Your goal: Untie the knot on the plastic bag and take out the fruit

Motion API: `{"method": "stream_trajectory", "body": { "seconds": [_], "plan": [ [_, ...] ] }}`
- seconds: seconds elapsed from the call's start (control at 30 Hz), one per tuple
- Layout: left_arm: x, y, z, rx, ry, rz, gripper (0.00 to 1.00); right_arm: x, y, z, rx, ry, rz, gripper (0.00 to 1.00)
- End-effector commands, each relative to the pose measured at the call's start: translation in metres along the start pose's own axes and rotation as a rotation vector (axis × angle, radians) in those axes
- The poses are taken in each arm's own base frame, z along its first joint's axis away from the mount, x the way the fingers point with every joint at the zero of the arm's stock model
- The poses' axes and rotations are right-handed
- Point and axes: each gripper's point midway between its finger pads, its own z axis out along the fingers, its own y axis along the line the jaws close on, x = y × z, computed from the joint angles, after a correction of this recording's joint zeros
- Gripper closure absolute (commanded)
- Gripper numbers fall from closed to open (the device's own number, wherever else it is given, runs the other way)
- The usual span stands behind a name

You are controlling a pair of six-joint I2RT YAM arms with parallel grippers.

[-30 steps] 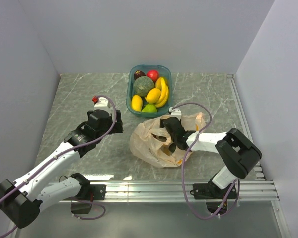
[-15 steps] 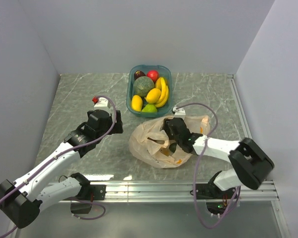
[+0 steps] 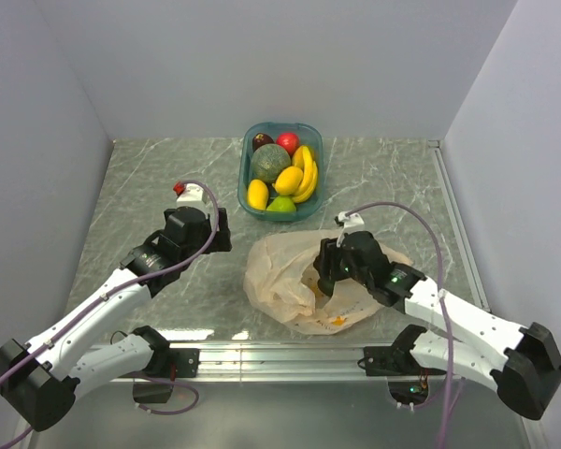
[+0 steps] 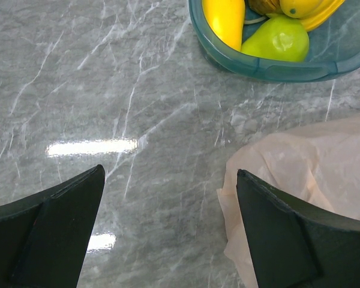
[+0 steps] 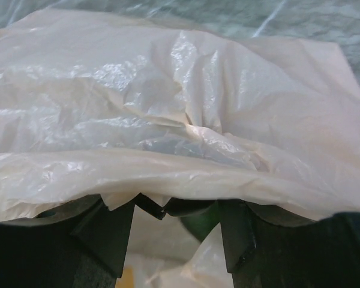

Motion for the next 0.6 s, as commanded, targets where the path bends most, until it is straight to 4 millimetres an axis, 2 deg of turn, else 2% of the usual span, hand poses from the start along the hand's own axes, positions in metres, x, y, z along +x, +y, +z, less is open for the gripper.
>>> {"method": "stream_trajectory", "body": {
  "seconds": [0.0, 0.17, 0.3, 0.37, 0.4, 0.5, 0.53, 0.57],
  "plan": [
    [-0.009, -0.004, -0.001, 0.023, -0.032, -0.006, 0.04, 0.001, 0.024, -0.03, -0.134, 0.102, -0.075, 0.93],
    [-0.008, -0.004, -0.001, 0.025, -0.03, -0.006, 0.04, 0.007, 0.049, -0.057, -0.281, 0.177, -0.052, 0.93],
    [-0.008, -0.006, -0.001, 0.036, -0.028, -0.007, 0.04, 0.017, 0.05, -0.068, -0.29, 0.25, -0.031, 0.92],
    [-0.007, -0.018, -0.004, 0.101, -0.016, -0.009, 0.03, 0.021, 0.046, -0.066, -0.267, 0.271, -0.038, 0.93],
    [-0.012, -0.029, -0.007, 0.165, -0.03, -0.011, 0.03, 0.021, 0.045, -0.063, -0.266, 0.26, -0.042, 0.94],
    [-0.009, -0.071, -0.025, 0.416, -0.008, -0.022, 0.02, 0.015, 0.051, -0.057, -0.295, 0.223, -0.057, 0.95],
    [-0.016, -0.086, -0.031, 0.496, -0.033, -0.029, 0.02, 0.016, 0.051, -0.052, -0.292, 0.231, -0.057, 0.95],
    [-0.011, -0.102, -0.041, 0.594, -0.009, -0.028, 0.01, 0.014, 0.053, -0.049, -0.298, 0.224, -0.066, 0.95]
  ]
}}
